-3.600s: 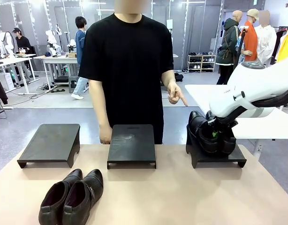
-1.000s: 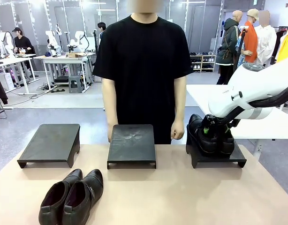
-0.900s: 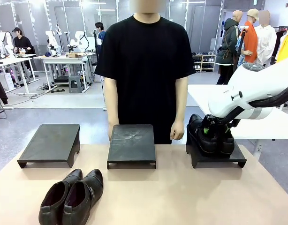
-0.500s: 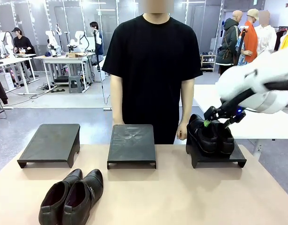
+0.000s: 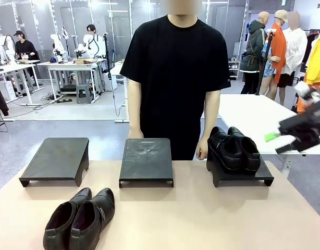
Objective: Place the shoes on the stand as instructed by the person.
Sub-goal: Pick up another pair of Shoes and place it on the Shoes Stand indicated by the person.
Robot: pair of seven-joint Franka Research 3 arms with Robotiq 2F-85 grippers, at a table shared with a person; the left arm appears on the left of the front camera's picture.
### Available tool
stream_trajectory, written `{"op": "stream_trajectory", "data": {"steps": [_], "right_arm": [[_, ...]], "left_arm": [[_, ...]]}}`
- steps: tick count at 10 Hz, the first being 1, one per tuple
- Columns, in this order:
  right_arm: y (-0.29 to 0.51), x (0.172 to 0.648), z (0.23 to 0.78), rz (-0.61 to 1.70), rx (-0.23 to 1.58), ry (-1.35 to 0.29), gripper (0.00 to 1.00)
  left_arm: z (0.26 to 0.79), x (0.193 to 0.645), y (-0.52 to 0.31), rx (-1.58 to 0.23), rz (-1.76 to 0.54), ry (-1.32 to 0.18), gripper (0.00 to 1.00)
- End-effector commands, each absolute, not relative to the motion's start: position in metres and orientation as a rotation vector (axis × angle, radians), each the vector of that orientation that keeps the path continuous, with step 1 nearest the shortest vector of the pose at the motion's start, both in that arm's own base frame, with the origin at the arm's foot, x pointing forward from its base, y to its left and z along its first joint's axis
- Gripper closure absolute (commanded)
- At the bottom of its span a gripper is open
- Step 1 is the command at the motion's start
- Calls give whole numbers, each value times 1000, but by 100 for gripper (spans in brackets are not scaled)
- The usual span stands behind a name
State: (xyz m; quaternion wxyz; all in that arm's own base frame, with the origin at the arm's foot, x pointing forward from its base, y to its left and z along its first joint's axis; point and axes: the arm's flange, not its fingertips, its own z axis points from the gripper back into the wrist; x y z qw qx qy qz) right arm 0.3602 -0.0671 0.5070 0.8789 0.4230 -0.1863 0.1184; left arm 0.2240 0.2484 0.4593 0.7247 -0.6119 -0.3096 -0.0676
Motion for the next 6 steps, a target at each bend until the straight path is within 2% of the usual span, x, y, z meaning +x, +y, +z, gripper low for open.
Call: {"op": "stream_trajectory", "data": {"steps": [1,3,6], "right_arm": [[-119,311,478,242,1009,-342,4],[-165,255,428,149,1121,-368,4],[-182,220,379,89,1208,-401,4]], "left_arm": [[461,223,250,-1361,-164,-697,0],[461,223,250,-1361,-164,-697,0],[461,223,250,-1361,-164,-697,0]]}}
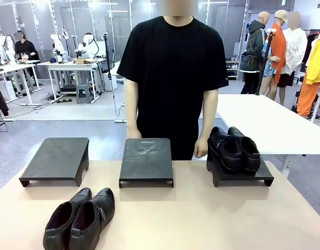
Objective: Place the shoes on the stand as instructed by the person.
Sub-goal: Pick up another pair of Shoes and place it on the Shoes Stand indicated by the person.
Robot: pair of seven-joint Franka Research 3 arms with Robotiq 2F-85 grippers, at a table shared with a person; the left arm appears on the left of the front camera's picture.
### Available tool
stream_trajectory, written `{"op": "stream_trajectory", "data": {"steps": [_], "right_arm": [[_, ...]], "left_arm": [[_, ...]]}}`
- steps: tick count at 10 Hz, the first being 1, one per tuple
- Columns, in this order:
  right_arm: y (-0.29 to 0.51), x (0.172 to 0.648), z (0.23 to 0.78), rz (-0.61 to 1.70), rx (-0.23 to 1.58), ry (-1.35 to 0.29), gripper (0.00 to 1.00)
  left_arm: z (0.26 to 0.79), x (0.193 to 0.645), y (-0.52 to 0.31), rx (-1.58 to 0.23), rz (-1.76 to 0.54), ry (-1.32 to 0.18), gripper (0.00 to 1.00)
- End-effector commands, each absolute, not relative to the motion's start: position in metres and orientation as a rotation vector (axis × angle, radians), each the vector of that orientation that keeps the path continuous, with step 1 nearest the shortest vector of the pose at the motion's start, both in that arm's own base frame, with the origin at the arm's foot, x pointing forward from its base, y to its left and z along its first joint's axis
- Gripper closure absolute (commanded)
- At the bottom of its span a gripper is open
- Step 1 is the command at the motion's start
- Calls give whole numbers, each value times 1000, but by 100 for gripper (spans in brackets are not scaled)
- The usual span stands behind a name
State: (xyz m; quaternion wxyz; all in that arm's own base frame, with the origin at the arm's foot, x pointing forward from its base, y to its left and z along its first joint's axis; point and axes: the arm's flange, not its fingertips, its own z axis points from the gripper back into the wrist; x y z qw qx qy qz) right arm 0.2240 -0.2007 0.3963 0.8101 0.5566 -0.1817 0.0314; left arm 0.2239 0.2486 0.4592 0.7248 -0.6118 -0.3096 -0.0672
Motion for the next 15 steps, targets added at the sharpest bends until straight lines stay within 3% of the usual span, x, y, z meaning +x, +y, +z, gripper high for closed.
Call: {"op": "stream_trajectory", "data": {"steps": [1,15], "right_arm": [[-181,220,375,91,1213,-414,4],[-206,222,384,57,1202,-394,4]], "left_arm": [[461,223,250,-1361,-164,-697,0],[461,223,250,-1361,-164,-697,0]]}}
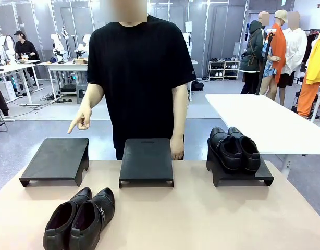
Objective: Place the shoes on the stand as instructed by the person.
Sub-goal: Pick up another pair of Shoes and place it on the Shoes Stand indicated by the person.
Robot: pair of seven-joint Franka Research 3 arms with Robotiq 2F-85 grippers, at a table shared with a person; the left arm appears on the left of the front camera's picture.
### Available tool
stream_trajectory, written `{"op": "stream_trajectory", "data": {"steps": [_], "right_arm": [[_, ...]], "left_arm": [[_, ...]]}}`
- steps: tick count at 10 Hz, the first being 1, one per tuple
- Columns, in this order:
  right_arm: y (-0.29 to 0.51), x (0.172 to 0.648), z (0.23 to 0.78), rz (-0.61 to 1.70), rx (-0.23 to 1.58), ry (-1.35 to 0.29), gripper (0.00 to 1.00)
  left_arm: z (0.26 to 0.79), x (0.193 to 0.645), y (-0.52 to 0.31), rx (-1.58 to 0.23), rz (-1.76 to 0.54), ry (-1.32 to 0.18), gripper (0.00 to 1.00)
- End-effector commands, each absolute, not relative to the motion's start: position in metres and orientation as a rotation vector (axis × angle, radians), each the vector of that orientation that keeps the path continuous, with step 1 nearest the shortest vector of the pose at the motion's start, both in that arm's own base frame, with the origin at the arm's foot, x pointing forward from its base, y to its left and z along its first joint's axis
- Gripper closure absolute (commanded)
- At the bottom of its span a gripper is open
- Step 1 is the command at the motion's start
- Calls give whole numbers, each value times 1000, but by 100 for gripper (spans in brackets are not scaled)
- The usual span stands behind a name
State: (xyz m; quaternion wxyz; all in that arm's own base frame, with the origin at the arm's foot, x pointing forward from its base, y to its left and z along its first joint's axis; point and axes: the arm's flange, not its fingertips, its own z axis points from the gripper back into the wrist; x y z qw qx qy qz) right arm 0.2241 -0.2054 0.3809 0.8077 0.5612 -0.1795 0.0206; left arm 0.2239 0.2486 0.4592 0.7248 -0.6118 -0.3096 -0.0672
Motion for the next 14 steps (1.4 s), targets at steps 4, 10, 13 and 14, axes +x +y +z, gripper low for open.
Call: {"op": "stream_trajectory", "data": {"steps": [4,10,13,14], "right_arm": [[-206,222,384,57,1202,-394,4],[-206,222,384,57,1202,-394,4],[-206,222,384,57,1202,-394,4],[-206,222,384,57,1202,-394,4]], "left_arm": [[492,250,189,-1139,-114,-469,0],[550,295,32,-615,-199,-188,0],[540,310,-28,-380,-174,-166,0],[529,308,-50,-308,-191,-153,0]]}}
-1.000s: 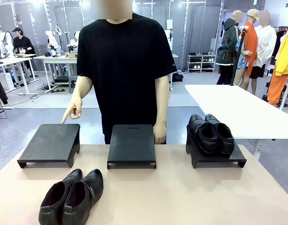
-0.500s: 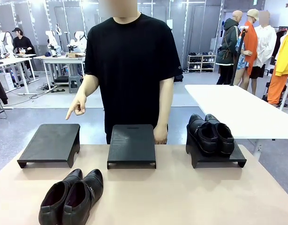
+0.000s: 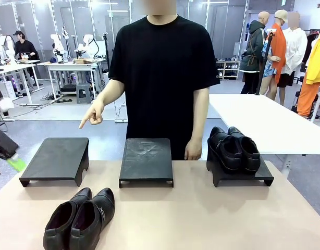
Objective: Place the shoes on the stand as instructed by the person.
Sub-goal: Pick up another pair of Shoes and place it on the Shoes Stand indicated by the person.
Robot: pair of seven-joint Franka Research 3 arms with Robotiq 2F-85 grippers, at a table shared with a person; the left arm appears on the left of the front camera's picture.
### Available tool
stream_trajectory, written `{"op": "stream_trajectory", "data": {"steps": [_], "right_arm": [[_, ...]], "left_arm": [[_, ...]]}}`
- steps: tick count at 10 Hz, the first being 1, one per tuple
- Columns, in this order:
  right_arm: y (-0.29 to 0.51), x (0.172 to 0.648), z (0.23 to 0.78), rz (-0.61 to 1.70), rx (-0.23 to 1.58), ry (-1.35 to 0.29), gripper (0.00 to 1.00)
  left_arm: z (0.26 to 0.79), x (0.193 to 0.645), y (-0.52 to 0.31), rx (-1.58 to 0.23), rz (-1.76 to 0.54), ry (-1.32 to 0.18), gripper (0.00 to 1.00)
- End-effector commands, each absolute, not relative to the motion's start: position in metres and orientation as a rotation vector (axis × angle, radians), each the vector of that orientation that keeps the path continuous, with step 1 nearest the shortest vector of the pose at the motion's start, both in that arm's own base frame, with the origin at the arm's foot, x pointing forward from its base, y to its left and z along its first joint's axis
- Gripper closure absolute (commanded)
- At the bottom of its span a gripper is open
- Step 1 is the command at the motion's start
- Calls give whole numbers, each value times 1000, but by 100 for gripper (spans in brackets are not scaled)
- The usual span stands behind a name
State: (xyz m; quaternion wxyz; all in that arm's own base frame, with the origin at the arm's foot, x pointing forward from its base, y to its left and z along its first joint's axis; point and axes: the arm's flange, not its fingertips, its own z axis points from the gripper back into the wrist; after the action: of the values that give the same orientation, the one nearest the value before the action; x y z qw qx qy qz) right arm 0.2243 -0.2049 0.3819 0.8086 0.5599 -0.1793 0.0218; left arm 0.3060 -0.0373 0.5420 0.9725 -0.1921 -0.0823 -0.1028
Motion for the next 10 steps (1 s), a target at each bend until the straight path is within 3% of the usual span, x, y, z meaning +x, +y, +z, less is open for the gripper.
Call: {"op": "stream_trajectory", "data": {"steps": [1,4,10], "right_arm": [[-206,222,384,57,1202,-394,4],[-206,222,384,57,1202,-394,4],[-206,222,384,57,1202,-394,4]], "left_arm": [[517,310,-69,-255,-186,-140,0],[483,312,-114,-201,-131,-82,0],[418,340,-162,-126,-91,-124,0]]}}
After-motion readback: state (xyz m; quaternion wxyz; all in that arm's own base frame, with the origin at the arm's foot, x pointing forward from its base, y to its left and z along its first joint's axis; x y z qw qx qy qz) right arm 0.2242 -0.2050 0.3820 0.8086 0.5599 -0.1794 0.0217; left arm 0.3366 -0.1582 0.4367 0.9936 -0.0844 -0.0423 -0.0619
